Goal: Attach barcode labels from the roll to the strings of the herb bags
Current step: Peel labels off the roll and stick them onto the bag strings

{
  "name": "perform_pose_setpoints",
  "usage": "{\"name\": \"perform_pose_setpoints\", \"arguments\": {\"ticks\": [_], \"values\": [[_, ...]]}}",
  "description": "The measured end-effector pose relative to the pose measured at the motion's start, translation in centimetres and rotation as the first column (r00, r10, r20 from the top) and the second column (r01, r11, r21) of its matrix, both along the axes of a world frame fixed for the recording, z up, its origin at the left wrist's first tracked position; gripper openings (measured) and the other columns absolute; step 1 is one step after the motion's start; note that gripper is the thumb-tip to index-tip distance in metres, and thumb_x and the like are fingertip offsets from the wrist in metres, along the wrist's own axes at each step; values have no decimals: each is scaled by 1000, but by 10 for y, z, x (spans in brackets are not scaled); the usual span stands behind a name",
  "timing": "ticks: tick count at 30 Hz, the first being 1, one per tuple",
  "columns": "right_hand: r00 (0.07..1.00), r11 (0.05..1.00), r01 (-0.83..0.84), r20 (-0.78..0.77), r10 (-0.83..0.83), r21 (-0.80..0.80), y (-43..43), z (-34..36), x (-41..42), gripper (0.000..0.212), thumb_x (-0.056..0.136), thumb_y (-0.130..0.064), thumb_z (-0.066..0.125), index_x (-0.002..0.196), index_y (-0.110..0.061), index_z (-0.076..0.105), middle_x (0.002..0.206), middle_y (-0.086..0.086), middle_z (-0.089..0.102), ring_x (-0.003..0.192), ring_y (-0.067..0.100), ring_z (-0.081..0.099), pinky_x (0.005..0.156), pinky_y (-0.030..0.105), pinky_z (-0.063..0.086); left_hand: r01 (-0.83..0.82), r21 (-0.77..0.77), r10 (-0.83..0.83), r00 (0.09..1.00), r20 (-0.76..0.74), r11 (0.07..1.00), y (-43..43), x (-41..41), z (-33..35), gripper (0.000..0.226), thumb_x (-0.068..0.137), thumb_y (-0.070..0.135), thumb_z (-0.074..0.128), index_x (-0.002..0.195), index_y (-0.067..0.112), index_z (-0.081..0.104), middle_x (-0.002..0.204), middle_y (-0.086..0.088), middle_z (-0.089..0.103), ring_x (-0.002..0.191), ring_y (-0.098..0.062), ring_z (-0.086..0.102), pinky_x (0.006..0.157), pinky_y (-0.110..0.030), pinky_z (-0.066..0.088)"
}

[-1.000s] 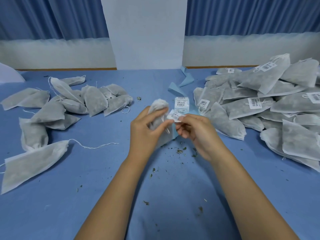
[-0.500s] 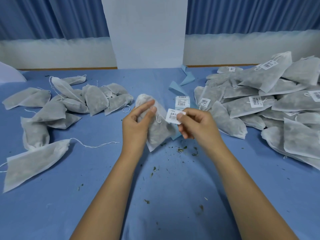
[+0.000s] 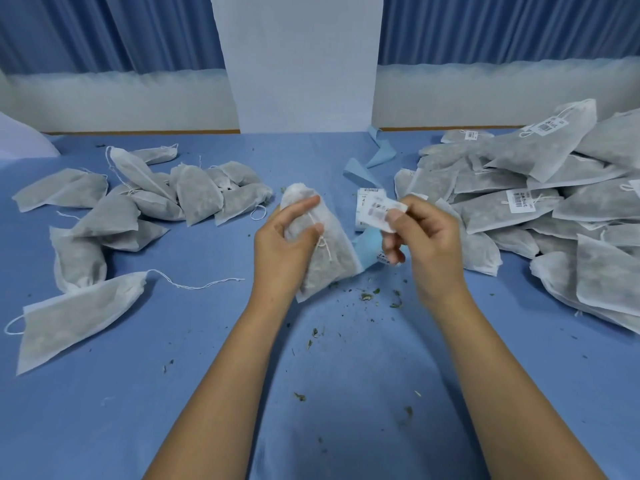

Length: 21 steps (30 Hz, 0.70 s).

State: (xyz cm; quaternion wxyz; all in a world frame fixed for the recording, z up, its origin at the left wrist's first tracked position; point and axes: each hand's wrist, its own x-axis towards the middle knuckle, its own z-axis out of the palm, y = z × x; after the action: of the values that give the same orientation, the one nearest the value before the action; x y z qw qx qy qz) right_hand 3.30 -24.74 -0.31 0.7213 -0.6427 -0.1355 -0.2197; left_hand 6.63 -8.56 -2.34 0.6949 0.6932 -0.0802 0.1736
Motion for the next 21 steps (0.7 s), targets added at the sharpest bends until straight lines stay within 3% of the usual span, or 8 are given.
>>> {"name": "perform_pose_setpoints", "arguments": {"ticks": [3, 6, 9, 12, 14, 18, 21], "values": [[994, 981, -84, -85, 70, -173, 11, -6, 2, 27, 91, -9, 58, 65, -14, 56, 48, -3, 48, 38, 12, 37, 39, 18, 32, 129, 57, -132, 990, 49, 990, -5, -4, 2, 51, 80, -10, 64, 113, 28, 67, 132, 4, 60, 122, 7, 52, 105, -15, 39], [988, 972, -84, -145, 53, -221, 14, -10, 5, 28, 94, -8, 57, 67, -14, 57, 49, -2, 48, 37, 8, 37, 40, 16, 32, 224, 94, -231, 971, 61, 970, -3, -6, 2, 58, 79, -15, 59, 116, 30, 65, 136, 4, 57, 126, 7, 48, 101, -9, 37], [983, 960, -70, -182, 20, -272, 11, -12, 8, 21, 93, -11, 59, 72, -11, 61, 49, -9, 49, 39, 6, 39, 44, 17, 33, 301, 139, -313, 947, 74, 943, -3, -7, 1, 60, 79, -17, 58, 123, 23, 63, 137, 5, 56, 129, 5, 46, 102, -11, 36], [979, 936, -46, -201, -26, -348, 11, -15, 10, 24, 91, -14, 62, 67, -18, 60, 49, -13, 50, 44, 6, 42, 50, 23, 36, 367, 179, -385, 920, 77, 913, -3, -8, -1, 66, 76, -20, 56, 128, 22, 59, 138, 8, 54, 132, 0, 45, 107, -17, 36], [979, 910, -15, -190, -71, -415, 10, -16, 11, 25, 89, -18, 63, 65, -20, 58, 52, -8, 48, 50, 13, 41, 55, 30, 34, 402, 190, -421, 904, 73, 896, -2, -8, -2, 68, 76, -19, 55, 129, 24, 57, 138, 10, 54, 133, -2, 44, 110, -20, 35], [981, 850, 32, -146, -127, -525, 9, -18, 13, 21, 87, -24, 64, 70, -14, 60, 58, 6, 50, 56, 19, 41, 59, 37, 38, 400, 128, -410, 910, 68, 908, -2, -9, -3, 48, 86, 4, 66, 130, 22, 59, 136, 10, 57, 132, -4, 46, 112, -27, 36], [961, 807, 121, -136, -241, -578, 10, -19, 13, 36, 81, -43, 69, 64, -11, 62, 54, 4, 53, 54, 14, 43, 58, 38, 41, 366, 99, -373, 925, 67, 925, -3, -7, -3, 44, 88, 1, 64, 126, 24, 61, 134, 11, 59, 130, -3, 48, 110, -25, 37]]}}
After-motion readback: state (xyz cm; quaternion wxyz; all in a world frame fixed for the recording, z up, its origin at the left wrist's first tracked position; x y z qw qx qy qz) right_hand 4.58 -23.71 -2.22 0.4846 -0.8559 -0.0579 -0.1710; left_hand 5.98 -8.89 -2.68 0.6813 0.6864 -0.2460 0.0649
